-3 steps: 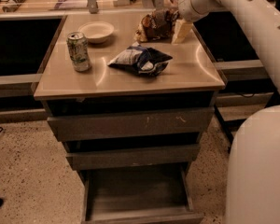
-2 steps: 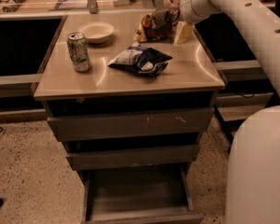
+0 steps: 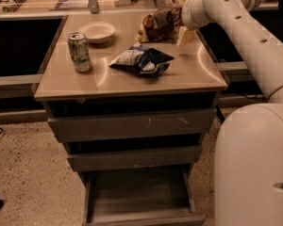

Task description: Place brown chip bag into bottom drawer

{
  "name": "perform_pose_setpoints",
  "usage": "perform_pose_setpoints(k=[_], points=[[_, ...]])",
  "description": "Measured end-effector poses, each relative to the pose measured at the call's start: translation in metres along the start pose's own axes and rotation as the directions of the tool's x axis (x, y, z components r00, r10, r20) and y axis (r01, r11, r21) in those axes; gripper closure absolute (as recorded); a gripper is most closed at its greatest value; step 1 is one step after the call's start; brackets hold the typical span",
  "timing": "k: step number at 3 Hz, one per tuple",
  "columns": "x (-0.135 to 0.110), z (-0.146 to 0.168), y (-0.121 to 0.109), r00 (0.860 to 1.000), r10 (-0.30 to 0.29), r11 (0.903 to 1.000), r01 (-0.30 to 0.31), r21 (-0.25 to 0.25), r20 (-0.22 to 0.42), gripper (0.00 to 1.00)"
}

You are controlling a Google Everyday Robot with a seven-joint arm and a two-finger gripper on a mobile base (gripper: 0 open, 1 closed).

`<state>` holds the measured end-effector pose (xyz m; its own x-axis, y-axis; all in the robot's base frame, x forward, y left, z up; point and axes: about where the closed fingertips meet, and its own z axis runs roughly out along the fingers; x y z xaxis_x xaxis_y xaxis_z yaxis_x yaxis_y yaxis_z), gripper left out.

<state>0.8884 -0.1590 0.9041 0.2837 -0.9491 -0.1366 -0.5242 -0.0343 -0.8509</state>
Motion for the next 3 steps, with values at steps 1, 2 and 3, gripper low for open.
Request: perform_pose_setpoints(k=[1, 2, 3], points=[[0.008, 0.015, -0.007, 1.000, -0.011, 0.9995, 0.011, 0.030, -0.009, 0.19], [0.014, 0.023, -0.017, 0.999, -0.027, 0.9978, 0.028, 0.060, -0.021, 0.42], [0.019, 0.027, -0.027, 0.998, -0.048, 0.9951, 0.050, 0.085, -0.035, 0.44]])
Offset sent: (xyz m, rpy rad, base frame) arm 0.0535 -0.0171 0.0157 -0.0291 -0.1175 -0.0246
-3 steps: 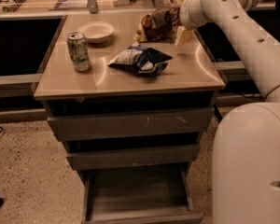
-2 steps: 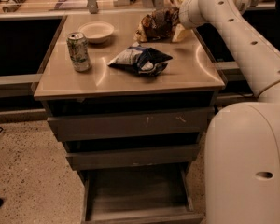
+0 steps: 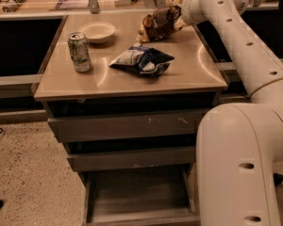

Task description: Place brown chip bag into bottom drawer

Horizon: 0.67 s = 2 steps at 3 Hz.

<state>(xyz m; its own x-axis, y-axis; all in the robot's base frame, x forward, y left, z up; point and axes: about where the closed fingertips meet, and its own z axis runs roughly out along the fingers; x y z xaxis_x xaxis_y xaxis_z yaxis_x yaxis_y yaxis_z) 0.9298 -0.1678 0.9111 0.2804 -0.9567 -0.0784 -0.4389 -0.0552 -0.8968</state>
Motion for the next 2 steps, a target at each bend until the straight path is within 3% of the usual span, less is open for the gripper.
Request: perform_pose_setpoints(k=[1, 2], points=[[0.0029, 0.0050, -0.0045, 1.000, -0.013, 0.9999, 0.013, 0.012, -0.004, 0.48], [0.0030, 0.0052, -0.0045, 1.000, -0.013, 0.9998, 0.013, 0.012, -0.004, 0.71]])
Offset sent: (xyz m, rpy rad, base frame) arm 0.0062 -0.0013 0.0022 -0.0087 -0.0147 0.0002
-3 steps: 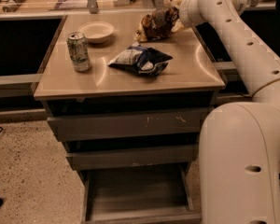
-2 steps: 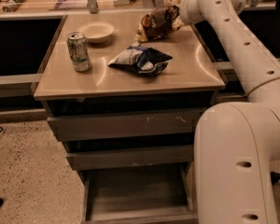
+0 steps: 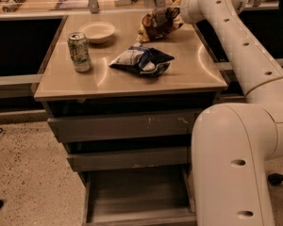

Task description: Place brown chip bag into bottom drawer

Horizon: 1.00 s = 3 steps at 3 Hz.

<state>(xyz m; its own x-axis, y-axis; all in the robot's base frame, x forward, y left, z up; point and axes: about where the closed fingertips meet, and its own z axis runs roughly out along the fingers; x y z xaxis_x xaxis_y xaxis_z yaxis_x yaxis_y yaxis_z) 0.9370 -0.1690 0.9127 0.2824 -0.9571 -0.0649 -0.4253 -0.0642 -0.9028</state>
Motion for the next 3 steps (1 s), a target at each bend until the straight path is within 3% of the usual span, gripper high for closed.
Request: perform_pose_setpoints(k=[1, 2, 3], points=[[0.000, 0.000, 0.000, 1.000, 0.000, 1.0000, 0.000, 0.000, 0.000, 0.94], [0.000, 0.000, 0.000, 1.000, 0.000, 1.0000, 0.000, 0.000, 0.000, 1.00], [-0.001, -0.014, -0.009, 1.000, -0.004, 0.9998, 0.004, 0.019, 0.015, 1.00]])
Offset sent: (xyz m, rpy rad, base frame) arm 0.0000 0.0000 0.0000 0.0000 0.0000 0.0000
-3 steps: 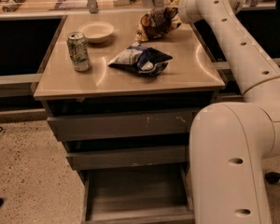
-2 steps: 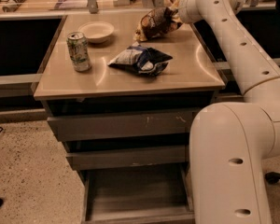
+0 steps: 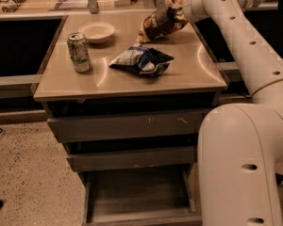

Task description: Place brown chip bag into bottom drawer

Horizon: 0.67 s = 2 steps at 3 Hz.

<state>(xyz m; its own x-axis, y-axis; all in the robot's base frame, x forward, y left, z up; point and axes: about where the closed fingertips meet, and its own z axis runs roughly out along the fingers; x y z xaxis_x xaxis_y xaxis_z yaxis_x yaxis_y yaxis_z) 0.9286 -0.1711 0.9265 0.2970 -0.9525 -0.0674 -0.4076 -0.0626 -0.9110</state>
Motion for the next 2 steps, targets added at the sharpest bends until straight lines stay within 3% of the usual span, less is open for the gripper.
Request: perform_pose_setpoints(k=[2], points=[[-0.022, -0.057, -0.059, 0.998, -0.061, 0.9915, 0.057, 0.117, 0.033, 1.00]])
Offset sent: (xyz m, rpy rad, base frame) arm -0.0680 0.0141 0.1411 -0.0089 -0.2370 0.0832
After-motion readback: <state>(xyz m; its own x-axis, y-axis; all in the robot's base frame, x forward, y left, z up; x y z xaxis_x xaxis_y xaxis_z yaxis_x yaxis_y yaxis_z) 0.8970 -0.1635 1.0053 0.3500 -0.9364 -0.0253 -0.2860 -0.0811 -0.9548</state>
